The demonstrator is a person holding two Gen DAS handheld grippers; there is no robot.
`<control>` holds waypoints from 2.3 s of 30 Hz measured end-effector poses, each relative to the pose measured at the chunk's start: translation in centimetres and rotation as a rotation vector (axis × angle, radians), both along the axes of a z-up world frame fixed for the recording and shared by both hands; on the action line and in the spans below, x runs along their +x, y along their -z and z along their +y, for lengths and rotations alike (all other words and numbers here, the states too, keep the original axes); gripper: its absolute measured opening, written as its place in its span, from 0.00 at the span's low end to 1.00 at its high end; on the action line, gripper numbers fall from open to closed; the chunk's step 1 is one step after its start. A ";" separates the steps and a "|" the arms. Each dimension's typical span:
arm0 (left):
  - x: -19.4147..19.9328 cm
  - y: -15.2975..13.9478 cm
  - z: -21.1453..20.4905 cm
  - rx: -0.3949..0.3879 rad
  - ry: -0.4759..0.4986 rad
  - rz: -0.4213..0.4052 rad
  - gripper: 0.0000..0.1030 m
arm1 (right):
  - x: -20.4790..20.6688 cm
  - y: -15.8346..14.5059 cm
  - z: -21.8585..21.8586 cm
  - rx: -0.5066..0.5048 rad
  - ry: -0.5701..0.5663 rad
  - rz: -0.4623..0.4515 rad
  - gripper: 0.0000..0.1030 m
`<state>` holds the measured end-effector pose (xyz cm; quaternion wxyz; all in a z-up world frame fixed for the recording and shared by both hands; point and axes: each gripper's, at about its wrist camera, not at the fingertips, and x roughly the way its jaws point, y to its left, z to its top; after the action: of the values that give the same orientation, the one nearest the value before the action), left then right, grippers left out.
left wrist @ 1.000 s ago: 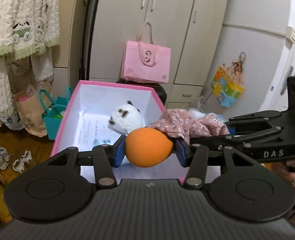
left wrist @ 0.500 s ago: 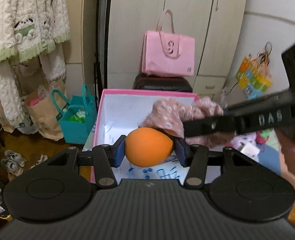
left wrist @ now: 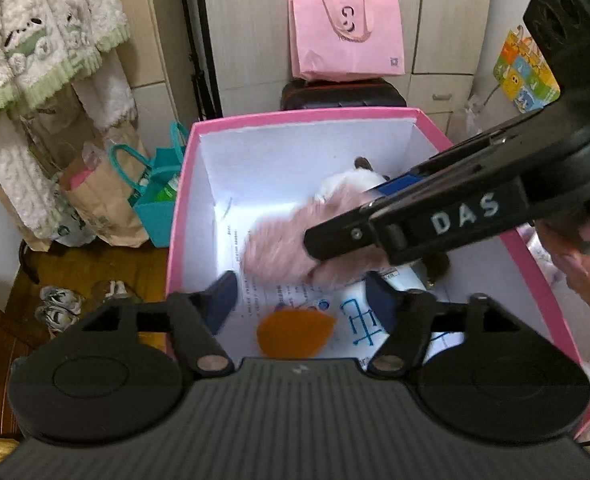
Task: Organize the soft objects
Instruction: 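Open the left gripper to drop the sponge while the right gripper releases the cloth into the box, then move the left tool to the white wipes pack while the right tool approaches the strawberry pouch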
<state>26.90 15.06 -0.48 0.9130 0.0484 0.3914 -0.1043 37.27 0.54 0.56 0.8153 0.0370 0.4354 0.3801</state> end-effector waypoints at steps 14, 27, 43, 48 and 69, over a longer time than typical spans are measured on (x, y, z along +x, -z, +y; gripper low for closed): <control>-6.2 -2.7 1.2 -0.014 0.036 -0.049 0.75 | -6.0 -4.2 -3.9 -0.067 0.009 -0.150 0.52; -12.0 -5.6 -1.1 -0.134 0.195 0.003 0.77 | -15.9 -8.2 -12.0 -0.111 0.021 -0.271 0.53; -15.6 -6.2 -9.0 -0.154 0.369 0.021 0.77 | -23.1 -7.3 -20.1 -0.230 0.127 -0.302 0.56; -14.9 -5.3 -11.4 -0.176 0.404 0.038 0.77 | -23.8 -6.4 -22.3 -0.222 0.154 -0.307 0.58; -10.1 1.4 -19.3 -0.136 0.237 -0.128 0.77 | -17.7 0.3 -28.4 -0.160 0.222 -0.346 0.58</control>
<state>16.80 -4.26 -1.89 0.9186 0.0388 0.3160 -0.2341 19.59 -27.86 0.28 0.9150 -0.0462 0.3109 0.2530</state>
